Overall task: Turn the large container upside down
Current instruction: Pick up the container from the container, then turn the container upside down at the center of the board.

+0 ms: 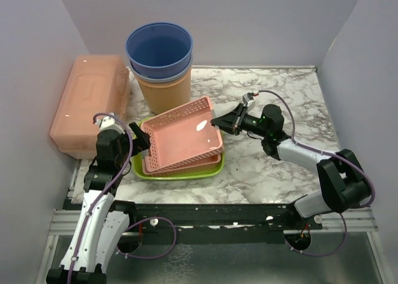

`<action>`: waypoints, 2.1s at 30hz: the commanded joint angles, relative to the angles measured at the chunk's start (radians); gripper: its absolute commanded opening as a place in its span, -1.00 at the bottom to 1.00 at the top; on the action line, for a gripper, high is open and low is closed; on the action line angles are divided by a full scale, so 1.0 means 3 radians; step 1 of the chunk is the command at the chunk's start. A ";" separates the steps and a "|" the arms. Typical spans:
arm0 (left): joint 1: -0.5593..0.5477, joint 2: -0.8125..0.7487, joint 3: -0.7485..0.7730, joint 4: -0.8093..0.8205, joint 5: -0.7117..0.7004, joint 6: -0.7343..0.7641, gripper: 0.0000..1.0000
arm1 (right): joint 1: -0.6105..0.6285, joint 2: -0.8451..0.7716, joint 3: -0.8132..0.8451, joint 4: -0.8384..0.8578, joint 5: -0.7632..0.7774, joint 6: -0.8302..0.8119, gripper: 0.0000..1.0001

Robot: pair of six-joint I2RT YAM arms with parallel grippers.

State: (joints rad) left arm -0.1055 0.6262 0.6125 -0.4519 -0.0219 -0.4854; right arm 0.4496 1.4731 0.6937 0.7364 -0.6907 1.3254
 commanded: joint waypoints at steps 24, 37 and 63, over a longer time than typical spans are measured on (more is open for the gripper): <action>0.0064 0.0016 0.0014 0.0058 -0.0011 -0.0003 0.98 | -0.0011 -0.2168 0.0645 -0.2644 0.2619 -0.2193 -0.99; 0.0099 0.0115 -0.0003 0.0104 0.0072 0.0013 0.98 | -0.0011 -0.2100 0.1222 -0.3909 0.4131 -0.2908 -0.99; 0.0125 0.0144 -0.0019 0.0136 0.0192 0.0027 0.98 | 0.0409 0.0165 0.2211 -0.4710 0.5191 -0.3536 -0.99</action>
State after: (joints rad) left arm -0.0746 0.6731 0.6125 -0.4316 0.0177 -0.4854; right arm 0.5526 1.4532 1.4124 -0.5419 0.9073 0.3149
